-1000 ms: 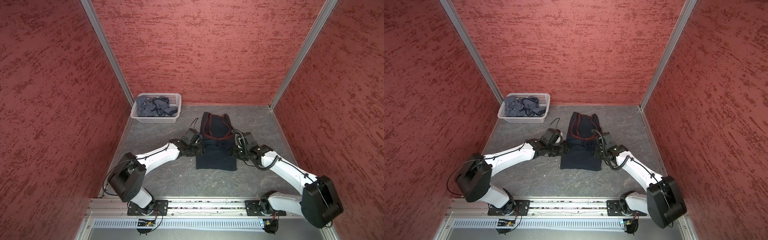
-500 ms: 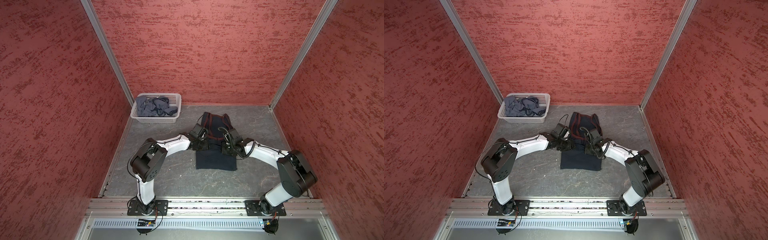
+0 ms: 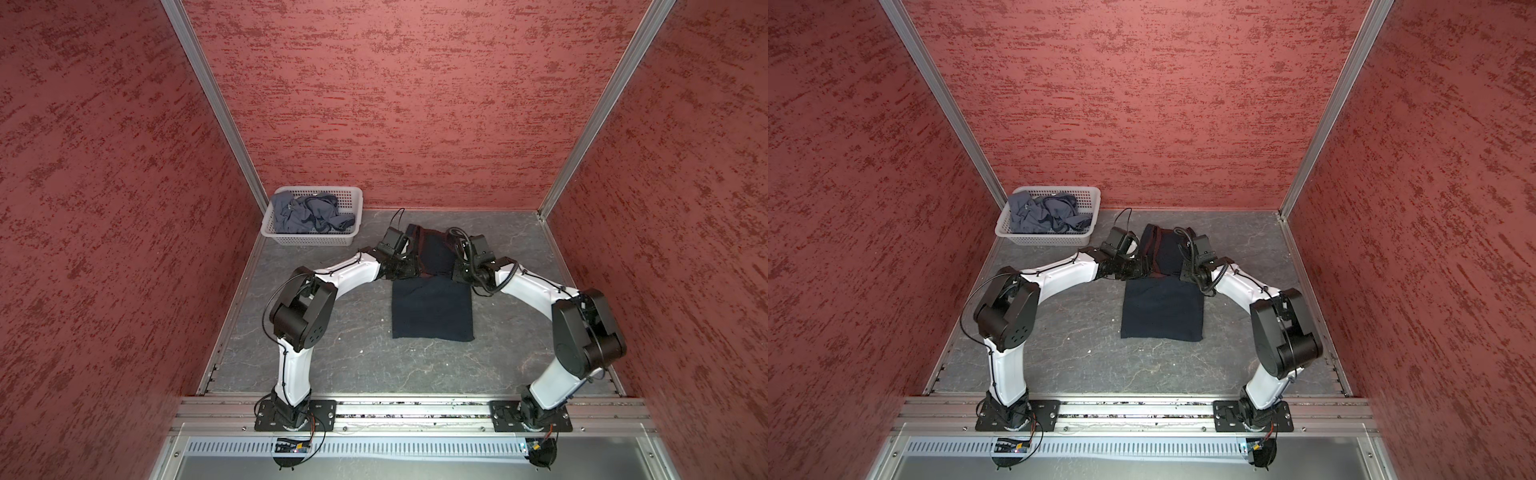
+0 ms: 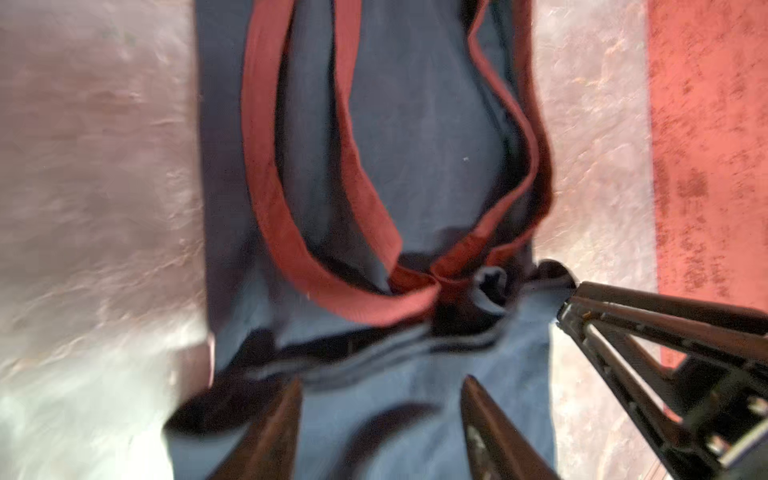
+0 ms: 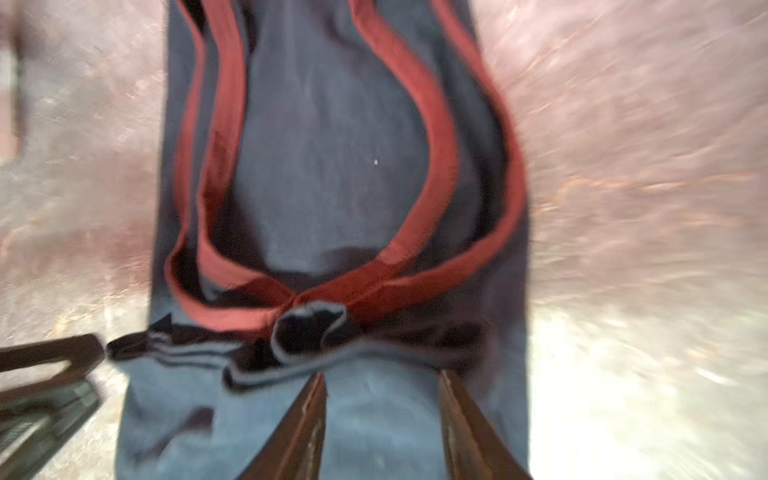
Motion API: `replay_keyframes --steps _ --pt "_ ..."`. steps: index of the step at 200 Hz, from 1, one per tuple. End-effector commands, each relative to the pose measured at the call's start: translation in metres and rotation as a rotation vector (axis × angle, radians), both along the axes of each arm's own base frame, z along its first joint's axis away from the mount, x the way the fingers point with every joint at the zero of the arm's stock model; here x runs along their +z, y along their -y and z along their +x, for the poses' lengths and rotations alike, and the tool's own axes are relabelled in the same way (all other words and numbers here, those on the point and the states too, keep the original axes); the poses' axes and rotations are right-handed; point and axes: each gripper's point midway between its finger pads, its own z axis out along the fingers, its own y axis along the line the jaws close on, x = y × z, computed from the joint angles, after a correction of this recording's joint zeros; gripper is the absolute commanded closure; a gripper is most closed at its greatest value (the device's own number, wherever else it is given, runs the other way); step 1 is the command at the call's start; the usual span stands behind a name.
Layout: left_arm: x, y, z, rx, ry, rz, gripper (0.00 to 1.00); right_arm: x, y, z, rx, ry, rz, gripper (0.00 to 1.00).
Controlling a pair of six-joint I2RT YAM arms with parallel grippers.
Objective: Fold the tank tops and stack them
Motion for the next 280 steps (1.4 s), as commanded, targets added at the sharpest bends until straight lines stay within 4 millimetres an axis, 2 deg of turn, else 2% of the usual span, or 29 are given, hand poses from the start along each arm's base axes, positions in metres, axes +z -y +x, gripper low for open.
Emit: replay_keyframes --steps 1,29,43,81,120,135,156,199,231,262,280 --pt "0.015 -0.023 -0.016 0.043 -0.003 0.012 0.34 -0.005 0.012 -0.022 -0.007 -0.027 -0.008 0.5" --pt "-0.009 -0.049 -0.017 0.099 -0.062 0.03 0.32 -0.02 0.022 -0.018 -0.022 -0.053 0.047 0.49" --pt "-0.019 -0.052 -0.014 0.099 -0.088 0.005 0.32 -0.02 0.025 -0.01 -0.027 -0.027 0.052 0.44" --pt "-0.035 -0.041 -0.01 0.055 -0.115 0.0 0.31 -0.029 0.015 0.009 0.008 -0.037 0.083 0.44" --pt "-0.048 -0.031 -0.007 0.031 -0.143 0.004 0.34 -0.04 0.009 0.015 0.019 -0.054 0.1 0.48" --pt "-0.052 -0.025 -0.006 0.02 -0.149 0.0 0.39 -0.039 0.005 0.018 0.031 -0.046 0.12 0.51" --pt "-0.052 -0.018 -0.004 0.01 -0.142 -0.008 0.51 -0.038 0.002 0.02 0.038 -0.044 0.132 0.62" --pt "-0.036 -0.005 0.001 -0.009 -0.105 -0.031 0.84 -0.032 0.004 0.02 0.039 -0.035 0.121 0.81" --pt "-0.007 0.001 0.0 -0.013 -0.05 -0.107 0.99 -0.01 0.011 0.015 0.017 0.011 0.113 0.89" --pt "0.028 0.012 -0.004 -0.033 0.036 -0.176 1.0 0.009 0.021 0.003 -0.013 0.059 0.13 0.9" --pt "0.037 0.014 -0.003 -0.026 0.077 -0.197 1.0 0.009 0.028 0.0 -0.029 0.067 0.127 0.9"
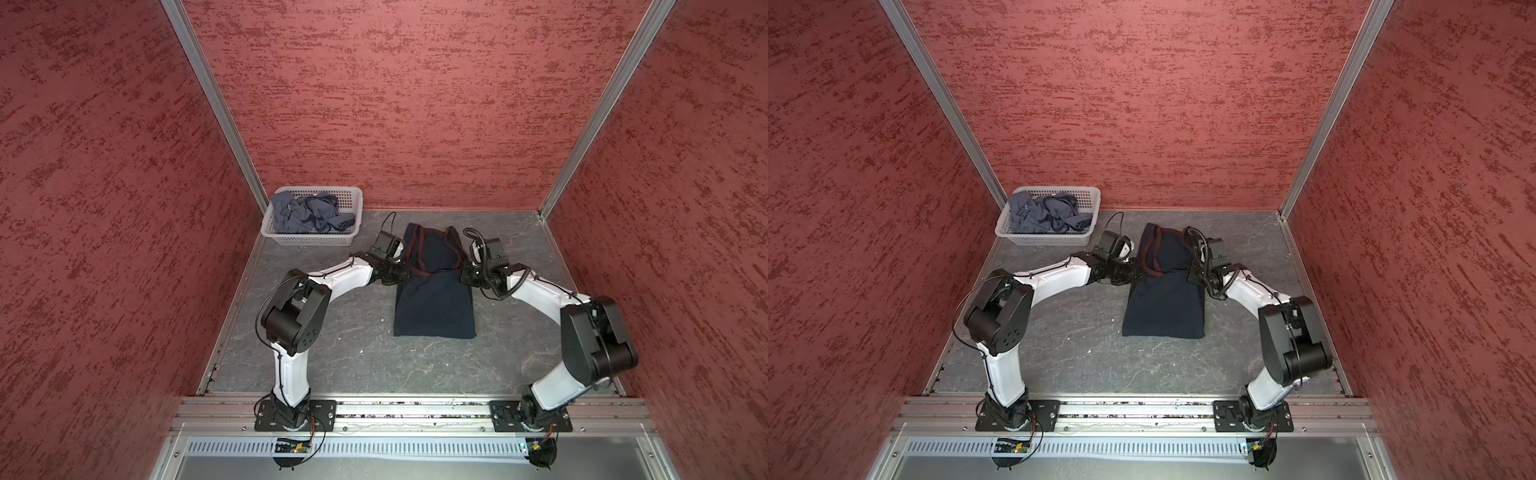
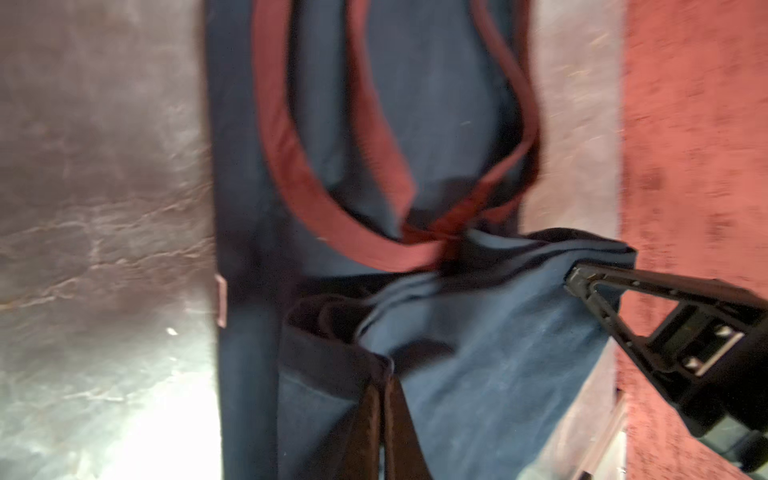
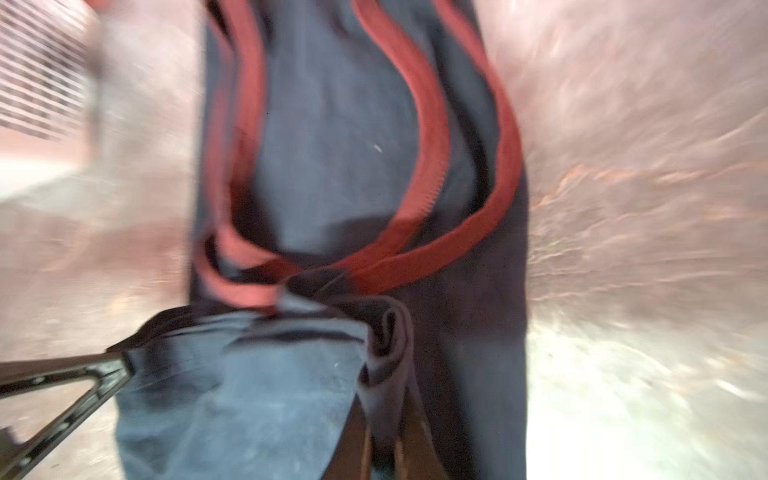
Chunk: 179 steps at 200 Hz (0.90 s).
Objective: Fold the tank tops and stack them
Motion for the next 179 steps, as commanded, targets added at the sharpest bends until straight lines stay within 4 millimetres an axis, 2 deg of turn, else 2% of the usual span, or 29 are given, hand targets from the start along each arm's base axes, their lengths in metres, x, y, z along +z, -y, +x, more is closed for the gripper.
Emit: replay_keyframes --steps 1,18,43,79,95,105,124,144,161,179 --pt "0.036 0.012 0.005 -0.003 0.111 -0.084 1.0 0.002 0.014 -0.001 -0.052 0.021 -0.011 0.9" --pt "0.035 0.009 0.013 0.02 0.129 -0.097 1.0 -0.002 0.018 0.002 -0.061 0.013 -0.017 0.91" --pt "0.018 0.006 0.027 0.042 0.126 -0.099 1.0 -0.011 0.024 0.011 -0.08 0.008 -0.034 0.92" --pt "-0.025 -0.001 0.046 0.081 0.046 -0.039 0.98 -0.033 0.026 0.028 -0.08 -0.021 -0.062 0.9" --pt "-0.04 -0.003 0.05 0.087 0.008 -0.026 0.92 -0.041 0.027 0.031 -0.084 -0.037 -0.077 0.83" --pt "-0.044 -0.004 0.05 0.086 -0.008 -0.015 0.87 -0.043 0.03 0.032 -0.091 -0.04 -0.09 0.76" --pt "-0.044 -0.014 0.05 0.121 -0.014 0.033 0.76 -0.037 0.036 0.032 -0.108 -0.038 -0.12 0.61" --pt "-0.029 -0.03 0.047 0.174 0.011 0.083 0.65 -0.025 0.043 0.026 -0.125 -0.037 -0.146 0.47" --pt "-0.008 -0.039 0.04 0.189 0.045 0.095 0.54 -0.02 0.047 0.013 -0.136 -0.055 -0.154 0.36" --pt "0.006 -0.043 0.019 0.172 0.051 0.114 0.42 -0.015 0.044 -0.007 -0.124 -0.073 -0.113 0.3"
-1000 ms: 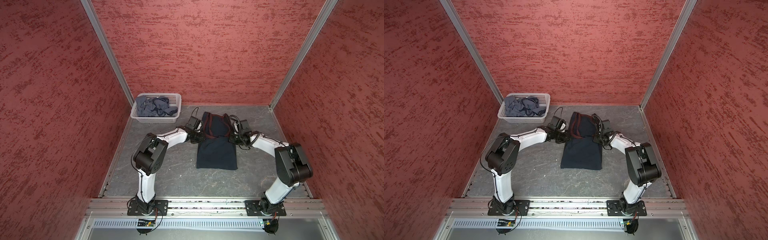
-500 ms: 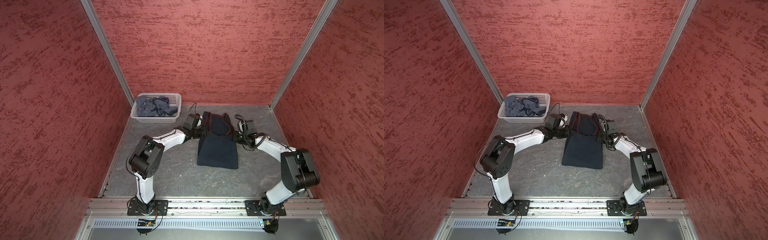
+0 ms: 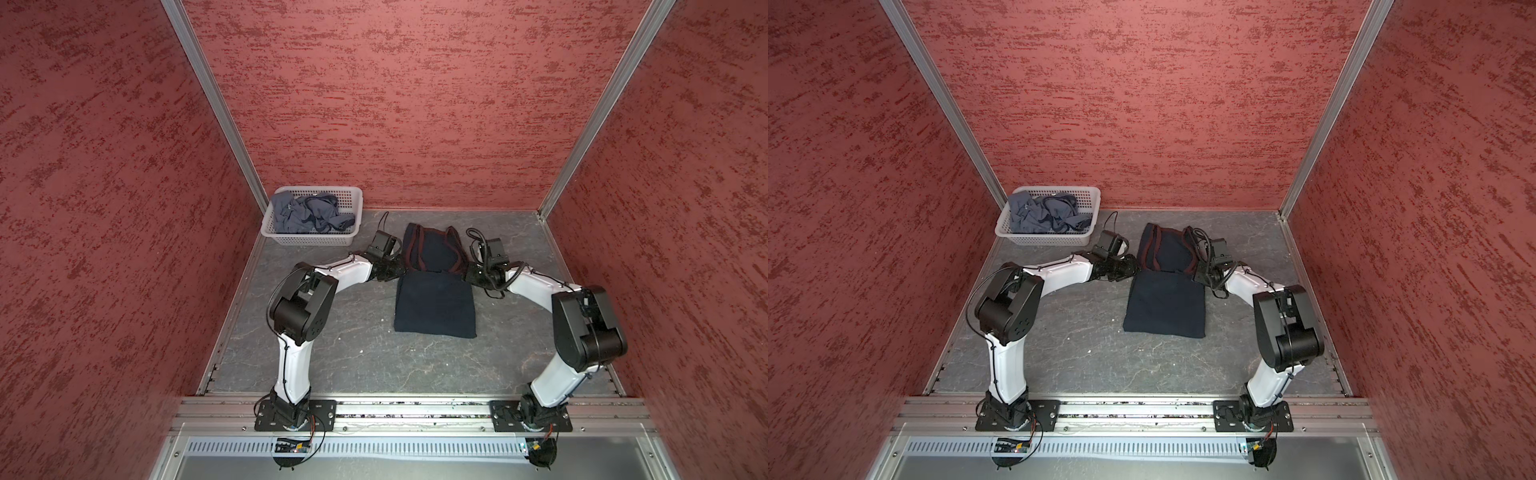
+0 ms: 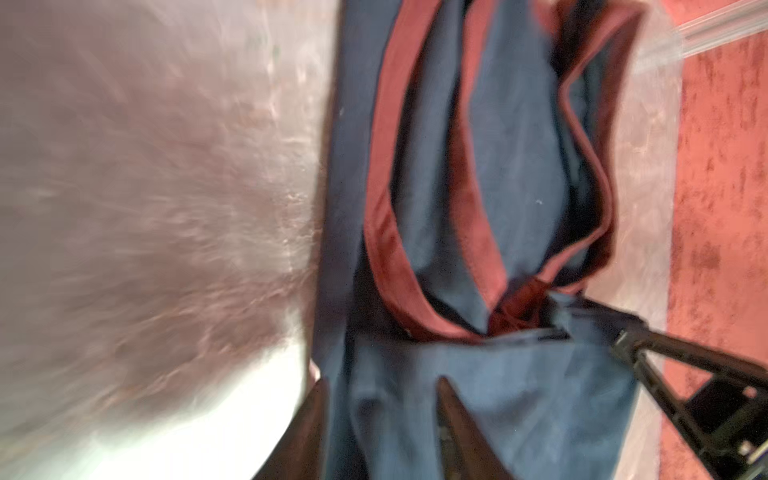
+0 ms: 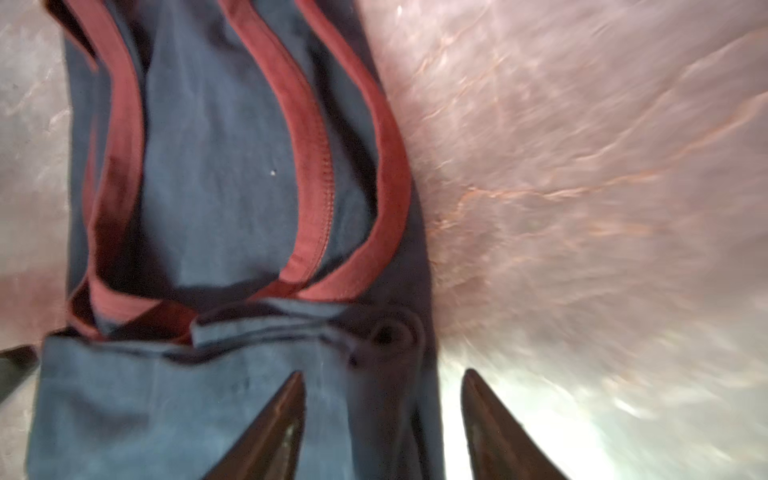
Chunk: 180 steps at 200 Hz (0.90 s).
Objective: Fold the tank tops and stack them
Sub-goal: 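Grasp the near folded edge of the tank top with both grippers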
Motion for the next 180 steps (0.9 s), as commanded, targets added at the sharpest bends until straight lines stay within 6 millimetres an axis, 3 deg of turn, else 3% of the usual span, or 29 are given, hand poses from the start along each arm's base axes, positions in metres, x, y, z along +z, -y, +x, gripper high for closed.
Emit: replay_keyframes --steps 1,17,42,65,91,125,180 --pt "0.035 -0.009 -0.018 0.002 0.052 0.037 0.41 0.017 0.008 -0.021 -0.021 -0.002 0.004 0.3" --pt "0.04 -0.011 -0.044 -0.029 0.037 0.054 0.32 0.018 0.001 -0.044 -0.006 -0.023 0.067 0.28" --pt "0.025 -0.013 -0.098 -0.094 -0.045 0.076 0.24 0.015 -0.008 -0.087 0.0 -0.065 0.158 0.28" --pt "0.012 -0.014 -0.144 -0.133 -0.119 0.094 0.21 0.003 -0.02 -0.129 0.009 -0.14 0.21 0.28" --pt "-0.001 -0.021 -0.18 -0.141 -0.183 0.104 0.19 -0.01 -0.029 -0.17 0.001 -0.201 0.247 0.29" --pt "-0.018 -0.02 -0.201 -0.135 -0.24 0.046 0.2 -0.024 -0.038 -0.193 0.017 -0.234 0.287 0.34" --pt "-0.034 -0.009 -0.194 -0.129 -0.242 0.023 0.33 -0.041 -0.038 -0.185 0.008 -0.232 0.267 0.5"
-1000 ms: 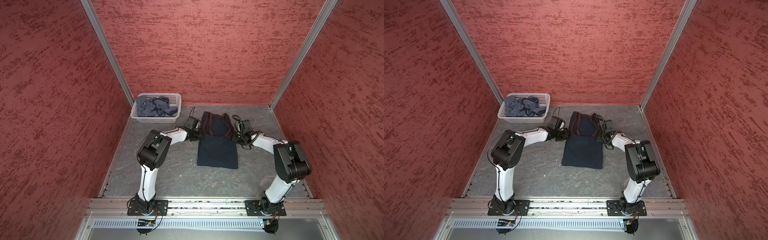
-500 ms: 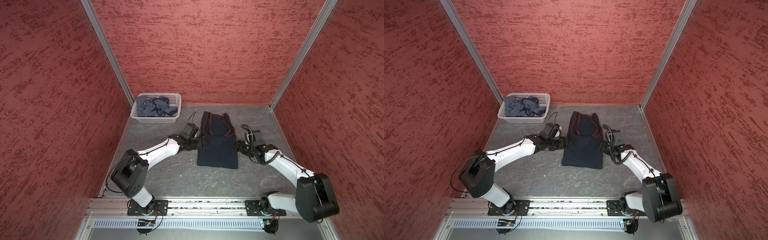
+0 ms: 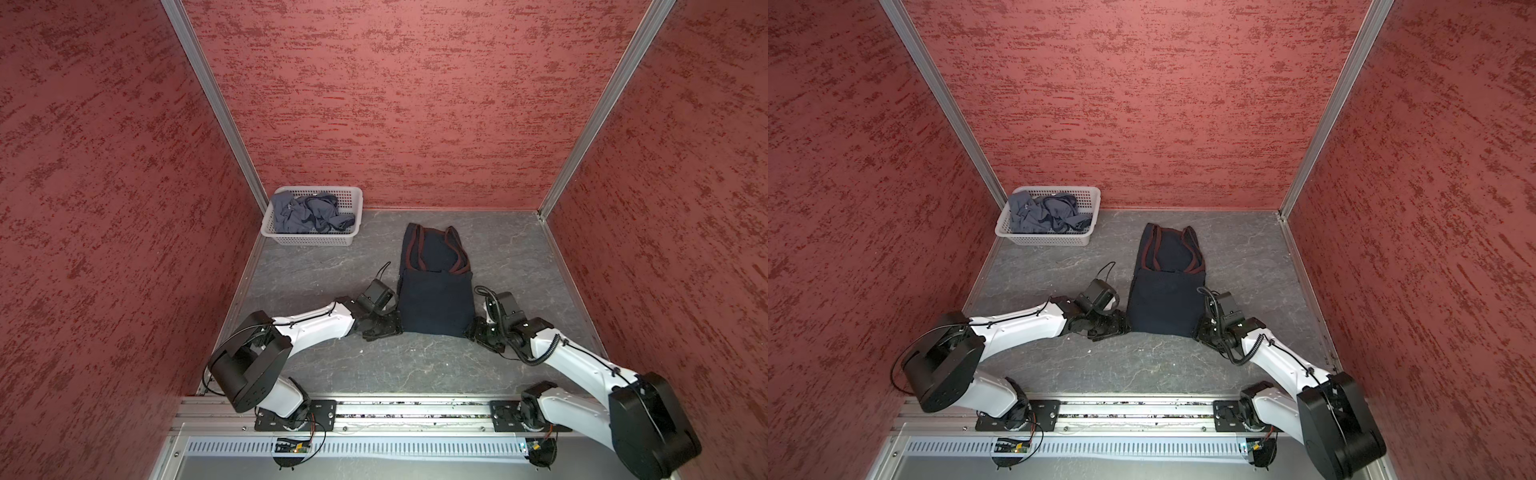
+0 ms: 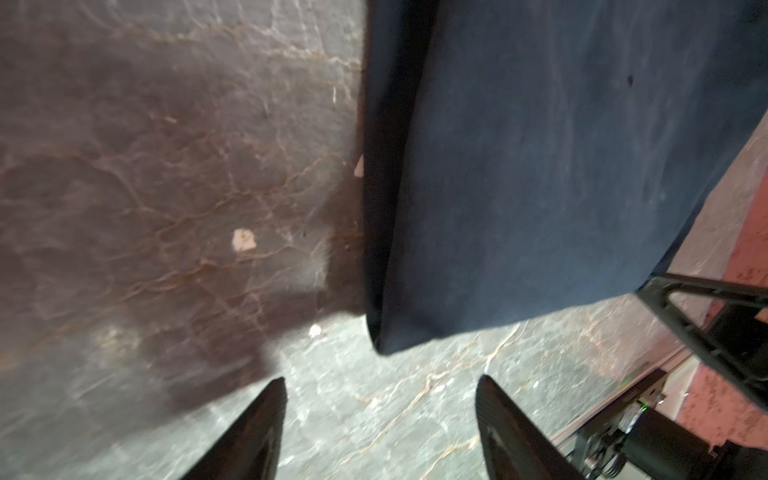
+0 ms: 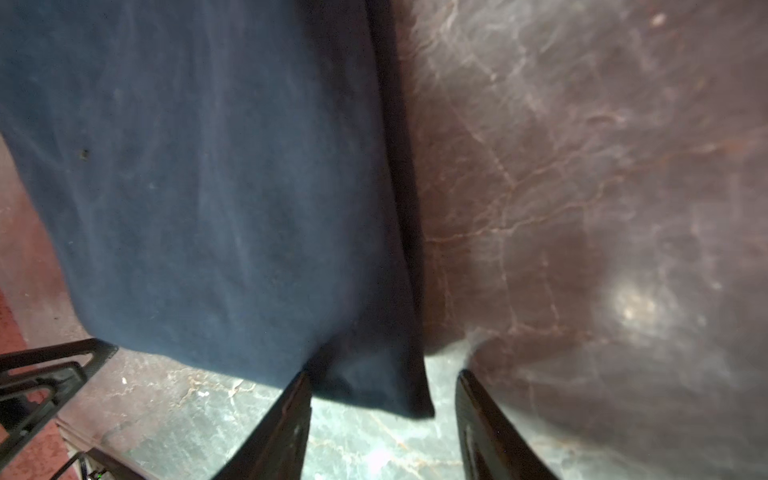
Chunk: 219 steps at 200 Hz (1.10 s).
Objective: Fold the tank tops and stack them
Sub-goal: 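Grasp the near folded edge of the tank top with both grippers, then lift and fold the near edge over toward the straps with both grippers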
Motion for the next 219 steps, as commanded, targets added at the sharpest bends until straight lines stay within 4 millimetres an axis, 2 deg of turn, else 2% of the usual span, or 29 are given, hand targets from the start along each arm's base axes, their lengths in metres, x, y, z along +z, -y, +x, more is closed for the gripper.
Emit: replay_keyframes --steps 1,35,57,81,101,116,146,175,196,219 --pt "-0.001 0.014 0.008 0.005 0.018 -0.047 0.33 -0.002 -0.004 0.009 -0.02 0.03 0.015 0.5" --pt "-0.013 0.025 0.013 -0.002 0.008 -0.065 0.44 -0.004 -0.006 0.014 -0.011 0.047 0.008 0.59" --pt "-0.013 0.031 0.018 -0.007 0.014 -0.076 0.53 -0.004 -0.006 0.02 -0.005 0.059 -0.01 0.67" --pt "-0.008 0.034 0.022 -0.011 0.034 -0.072 0.69 0.0 -0.006 0.026 0.007 0.071 -0.035 0.79" --pt "0.001 0.035 0.023 -0.011 0.07 -0.058 0.84 0.012 -0.005 0.028 0.019 0.091 -0.07 0.88" --pt "0.01 0.032 0.022 -0.007 0.102 -0.043 0.91 0.02 -0.003 0.028 0.02 0.104 -0.091 0.93" --pt "0.039 0.029 0.015 0.002 0.17 -0.046 0.99 0.046 -0.002 0.021 0.025 0.125 -0.095 1.0" --pt "0.077 0.026 0.005 0.015 0.234 -0.09 1.0 0.089 0.0 0.02 0.026 0.193 -0.087 1.0" --pt "0.112 0.029 0.005 0.017 0.282 -0.159 1.0 0.126 -0.001 0.029 0.028 0.265 -0.078 1.0" --pt "0.155 0.034 0.016 0.023 0.354 -0.224 0.99 0.161 -0.001 0.045 0.023 0.349 -0.097 1.0"
